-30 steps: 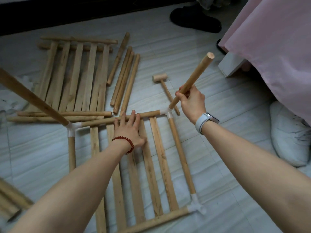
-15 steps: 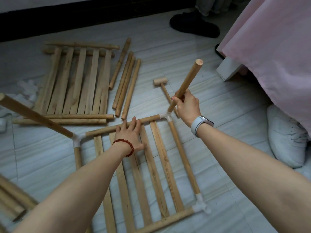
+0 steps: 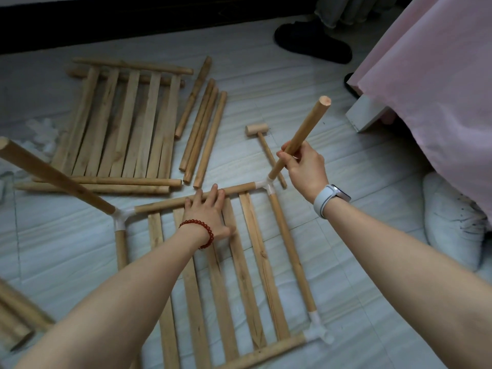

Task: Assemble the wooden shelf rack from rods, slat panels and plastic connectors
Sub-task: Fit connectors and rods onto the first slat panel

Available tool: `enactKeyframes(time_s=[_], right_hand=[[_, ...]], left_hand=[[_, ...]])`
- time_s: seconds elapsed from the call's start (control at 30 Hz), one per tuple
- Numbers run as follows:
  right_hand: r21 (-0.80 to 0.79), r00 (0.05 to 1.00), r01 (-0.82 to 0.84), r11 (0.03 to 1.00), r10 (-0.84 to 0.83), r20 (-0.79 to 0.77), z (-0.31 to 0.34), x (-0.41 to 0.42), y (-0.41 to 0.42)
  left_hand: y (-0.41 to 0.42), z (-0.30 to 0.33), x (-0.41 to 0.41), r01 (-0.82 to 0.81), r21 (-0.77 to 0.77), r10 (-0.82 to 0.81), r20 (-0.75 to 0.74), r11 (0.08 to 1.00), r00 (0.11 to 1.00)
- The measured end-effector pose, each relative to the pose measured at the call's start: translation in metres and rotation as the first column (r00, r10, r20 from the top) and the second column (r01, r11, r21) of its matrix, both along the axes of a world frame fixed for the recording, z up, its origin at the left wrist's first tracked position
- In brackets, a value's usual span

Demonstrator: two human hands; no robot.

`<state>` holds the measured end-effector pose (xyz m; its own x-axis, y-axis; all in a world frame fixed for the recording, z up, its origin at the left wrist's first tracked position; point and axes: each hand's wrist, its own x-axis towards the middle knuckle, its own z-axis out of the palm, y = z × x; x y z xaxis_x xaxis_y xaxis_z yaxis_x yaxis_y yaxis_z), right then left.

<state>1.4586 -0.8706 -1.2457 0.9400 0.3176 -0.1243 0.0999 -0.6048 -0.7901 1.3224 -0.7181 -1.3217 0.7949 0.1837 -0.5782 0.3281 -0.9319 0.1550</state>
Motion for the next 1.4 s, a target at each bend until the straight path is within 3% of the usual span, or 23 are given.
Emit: enactKeyframes(time_s=[0.2, 0.33, 0.53, 0.6, 0.73, 0.83, 0.9, 1.03, 1.17, 1.27, 1.4], right_hand=[[-0.034, 0.995, 0.096, 0.995, -0.094, 0.036, -0.007, -0.014, 0.004], [-0.035, 0.993, 0.112, 0.993, -0.113, -0.030, 0.001, -0.017, 0.004], [-0.172, 0.947, 0.191, 0.966, -0.228, -0.226, -0.006, -0.059, 0.024], [-0.273, 0.950, 0.084, 0.958, -0.160, -0.269, -0.016, -0.079, 0.035], [-0.285, 0.908, -0.340, 0.896, 0.234, -0.349, -0.029, -0.141, 0.084], [-0.231, 0.785, -0.601, 0.766, 0.511, -0.350, -0.038, -0.202, 0.134], [-0.235, 0.720, -0.689, 0.685, 0.611, -0.329, -0.049, -0.239, 0.164], [-0.254, 0.633, -0.774, 0.580, 0.717, -0.293, -0.073, -0.313, 0.215], [-0.399, 0.557, -0.797, 0.453, 0.807, -0.197, -0.089, -0.361, 0.236], [-0.458, 0.551, -0.783, 0.421, 0.811, -0.197, -0.094, -0.373, 0.237], [-0.274, 0.575, -0.816, 0.509, 0.671, -0.468, -0.089, -0.361, 0.240]], left_hand=[[-0.001, -0.006, -0.002, -0.004, -0.017, 0.004, -0.015, 1.000, 1.000], [0.008, 0.001, 0.003, -0.032, -0.121, 0.027, -0.049, 0.992, 0.998], [0.023, 0.029, -0.035, -0.059, -0.126, 0.082, 0.189, 0.990, 0.979], [0.036, 0.038, -0.063, -0.110, -0.166, 0.149, 0.249, 0.980, 0.957], [0.078, 0.045, -0.151, -0.335, -0.189, 0.379, 0.312, 0.923, 0.871], [0.111, 0.039, -0.222, -0.591, -0.135, 0.599, 0.323, 0.795, 0.733], [0.125, 0.033, -0.261, -0.712, -0.110, 0.705, 0.309, 0.693, 0.639], [0.142, 0.022, -0.323, -0.850, -0.070, 0.819, 0.321, 0.521, 0.476], [0.153, 0.006, -0.352, -0.934, -0.068, 0.905, 0.281, 0.350, 0.319], [0.157, -0.005, -0.357, -0.967, -0.114, 0.951, 0.241, 0.227, 0.195], [0.160, -0.017, -0.350, -0.981, -0.127, 0.971, 0.207, 0.149, 0.121]])
